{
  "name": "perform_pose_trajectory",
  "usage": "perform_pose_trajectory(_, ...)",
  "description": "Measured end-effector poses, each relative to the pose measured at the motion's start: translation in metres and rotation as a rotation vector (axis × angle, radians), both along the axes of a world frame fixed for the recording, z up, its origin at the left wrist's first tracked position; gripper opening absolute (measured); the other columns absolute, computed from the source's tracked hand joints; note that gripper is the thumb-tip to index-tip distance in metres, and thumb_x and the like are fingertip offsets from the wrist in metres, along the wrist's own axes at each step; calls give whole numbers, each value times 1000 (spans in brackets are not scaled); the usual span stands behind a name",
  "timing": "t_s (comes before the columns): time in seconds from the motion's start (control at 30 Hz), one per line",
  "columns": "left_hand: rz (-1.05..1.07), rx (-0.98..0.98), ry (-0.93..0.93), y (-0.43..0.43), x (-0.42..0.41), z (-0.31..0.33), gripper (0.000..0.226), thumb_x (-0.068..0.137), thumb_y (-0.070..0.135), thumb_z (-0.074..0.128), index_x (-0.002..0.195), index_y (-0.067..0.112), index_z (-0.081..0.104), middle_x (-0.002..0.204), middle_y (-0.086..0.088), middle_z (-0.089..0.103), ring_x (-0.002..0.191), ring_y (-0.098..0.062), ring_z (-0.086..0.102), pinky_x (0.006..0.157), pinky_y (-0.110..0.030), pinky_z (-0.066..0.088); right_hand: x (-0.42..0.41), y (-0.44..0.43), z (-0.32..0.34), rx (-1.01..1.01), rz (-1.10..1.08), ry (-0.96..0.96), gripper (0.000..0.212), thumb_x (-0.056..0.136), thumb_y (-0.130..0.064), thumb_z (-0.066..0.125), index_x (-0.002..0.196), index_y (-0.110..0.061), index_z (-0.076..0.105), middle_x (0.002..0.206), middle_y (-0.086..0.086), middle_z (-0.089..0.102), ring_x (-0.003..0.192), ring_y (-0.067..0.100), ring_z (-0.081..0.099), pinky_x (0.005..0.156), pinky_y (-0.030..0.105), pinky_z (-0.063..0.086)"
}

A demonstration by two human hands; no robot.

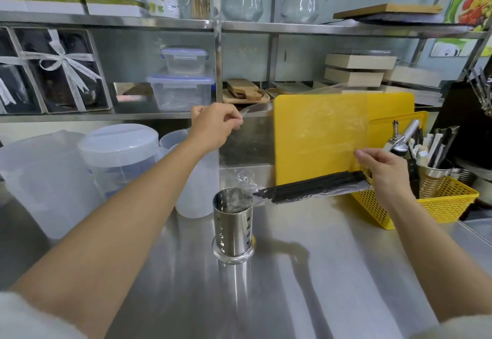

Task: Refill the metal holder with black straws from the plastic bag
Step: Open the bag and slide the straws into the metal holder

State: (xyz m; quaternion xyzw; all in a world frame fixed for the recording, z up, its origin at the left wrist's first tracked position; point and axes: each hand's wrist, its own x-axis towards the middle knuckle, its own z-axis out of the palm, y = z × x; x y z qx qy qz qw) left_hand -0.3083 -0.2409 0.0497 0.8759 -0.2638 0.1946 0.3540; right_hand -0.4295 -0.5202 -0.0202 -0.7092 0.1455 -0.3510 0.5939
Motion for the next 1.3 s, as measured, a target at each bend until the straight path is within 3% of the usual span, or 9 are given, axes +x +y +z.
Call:
perform_pose_trajectory(0.27,15,-30,23,11,7,-8,12,90,26,55,88,23,67,92,1,71,104,-19,55,94,-33,19,8,6,7,0,5,-34,18,83,-16,65,98,-8,67,78,-2,62,79,13,56,87,34,43)
perform_pose_trajectory(0.4,13,-47,30,14,7,-9,12,90,23,55,90,19,67,93,0,69,103,-18,54,98,-36,22,12,8,11,18,3,-30,3,81,-15,67,83,-16,66,76,-1,62,75,11,57,84,34,43)
perform_pose_trajectory(0.5,36,-52,46,17,6,-11,14,90,22,55,92,17,67,93,1,66,100,-16,48,102,-42,28,16,9,19,-1,-2,-32,13,79,-16,70,74,-26,63,75,-2,63,78,14,59,85,34,44)
perform_pose_trajectory(0.6,25,-73,79,23,9,-15,13,89,22,56,91,16,67,88,5,63,96,-17,55,101,-49,37,24,10,32,-45,-3,-31,14,77,-16,71,71,-26,63,72,-5,64,75,12,59,79,28,44)
perform_pose_trajectory(0.77,6,-162,150,38,10,-23,13,89,14,57,91,6,67,92,-9,67,86,-16,59,84,-34,46,43,21,60,-152,35,-31,10,78,-16,71,85,-11,67,73,-4,63,73,9,58,69,18,42)
perform_pose_trajectory(0.9,57,-227,221,56,13,-38,8,88,14,57,87,13,65,91,-8,68,92,-24,63,89,-40,47,61,42,83,-262,103,-29,14,79,-14,69,91,-7,66,73,-4,60,69,4,56,62,10,44)
perform_pose_trajectory(1.0,105,-251,252,67,12,-48,9,90,13,54,92,11,63,92,-8,67,90,-20,62,84,-32,45,74,57,94,-335,144,-22,13,78,-13,70,89,-7,65,70,-4,58,65,3,53,52,0,40)
perform_pose_trajectory(1.13,132,-319,343,83,12,-62,17,91,10,52,105,5,61,96,-10,65,92,-21,62,88,-31,46,89,76,96,-417,173,1,13,78,-13,71,87,-4,67,66,-3,59,62,5,53,52,5,41)
perform_pose_trajectory(1.3,167,-375,378,94,15,-76,12,91,8,53,99,7,62,93,-11,67,84,-20,63,78,-25,47,101,90,100,-468,184,2,11,77,-12,71,83,-4,67,67,1,59,73,19,57,72,33,47)
